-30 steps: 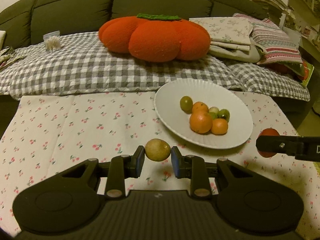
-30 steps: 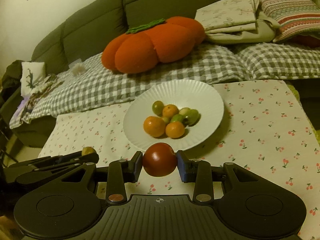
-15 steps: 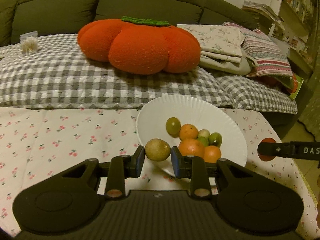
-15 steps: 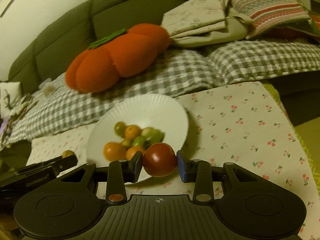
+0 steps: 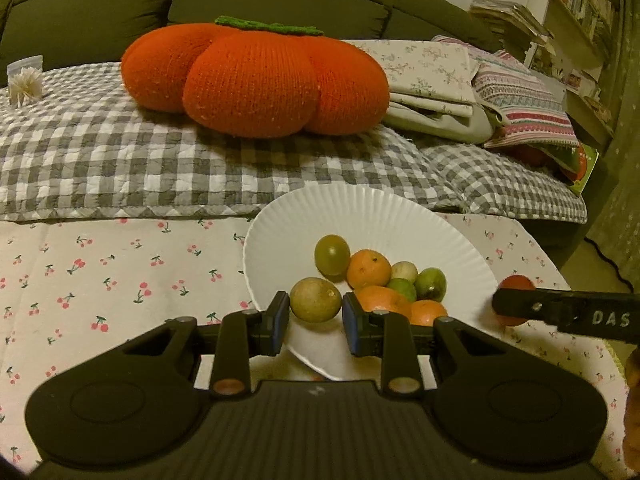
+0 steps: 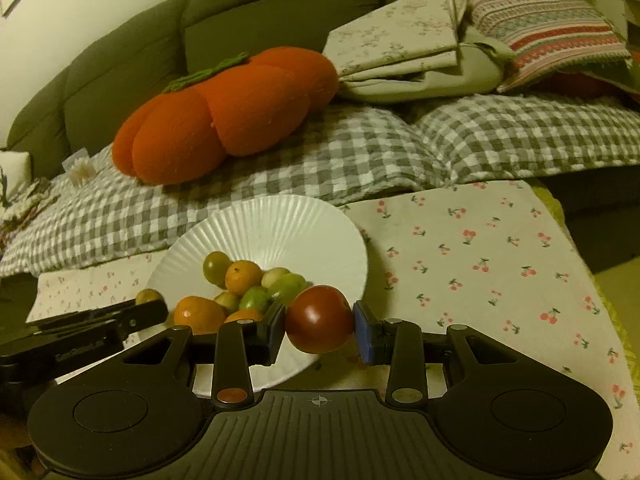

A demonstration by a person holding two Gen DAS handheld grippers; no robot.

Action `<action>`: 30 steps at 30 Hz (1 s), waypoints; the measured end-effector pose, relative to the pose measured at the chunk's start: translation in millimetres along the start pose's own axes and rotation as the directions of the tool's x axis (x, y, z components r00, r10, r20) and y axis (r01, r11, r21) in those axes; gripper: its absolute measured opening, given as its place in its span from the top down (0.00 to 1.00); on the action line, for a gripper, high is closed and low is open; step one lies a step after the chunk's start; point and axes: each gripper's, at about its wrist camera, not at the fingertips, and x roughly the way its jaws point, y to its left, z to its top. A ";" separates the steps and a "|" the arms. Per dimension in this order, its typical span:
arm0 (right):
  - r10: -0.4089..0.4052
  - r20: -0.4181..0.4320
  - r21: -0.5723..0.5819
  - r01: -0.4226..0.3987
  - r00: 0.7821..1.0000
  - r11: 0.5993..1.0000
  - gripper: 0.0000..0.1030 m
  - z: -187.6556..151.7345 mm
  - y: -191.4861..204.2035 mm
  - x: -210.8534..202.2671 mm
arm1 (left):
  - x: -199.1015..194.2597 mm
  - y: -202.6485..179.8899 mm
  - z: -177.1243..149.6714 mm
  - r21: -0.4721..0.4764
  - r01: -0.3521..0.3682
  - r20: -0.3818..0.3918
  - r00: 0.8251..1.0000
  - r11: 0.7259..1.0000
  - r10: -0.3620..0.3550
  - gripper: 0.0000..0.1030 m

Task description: Organize fruits

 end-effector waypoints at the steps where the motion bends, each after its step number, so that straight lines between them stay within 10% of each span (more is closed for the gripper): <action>1: 0.001 -0.001 -0.007 -0.001 1.000 1.000 0.66 -1.1 1.3 3.0 | 0.9 -0.6 0.0 0.004 0.001 0.000 1.000 1.000 -0.001 0.74; 20: 0.002 0.015 0.005 -0.002 1.000 1.000 0.49 -3.1 7.9 3.4 | -21.7 7.7 5.9 -0.058 -0.002 0.010 1.000 0.998 0.002 0.48; 30: 0.033 -0.017 0.039 -0.032 0.999 0.999 0.43 -5.7 22.6 -20.5 | -61.8 -14.1 -11.0 0.016 -0.168 -0.023 0.985 0.986 0.168 0.45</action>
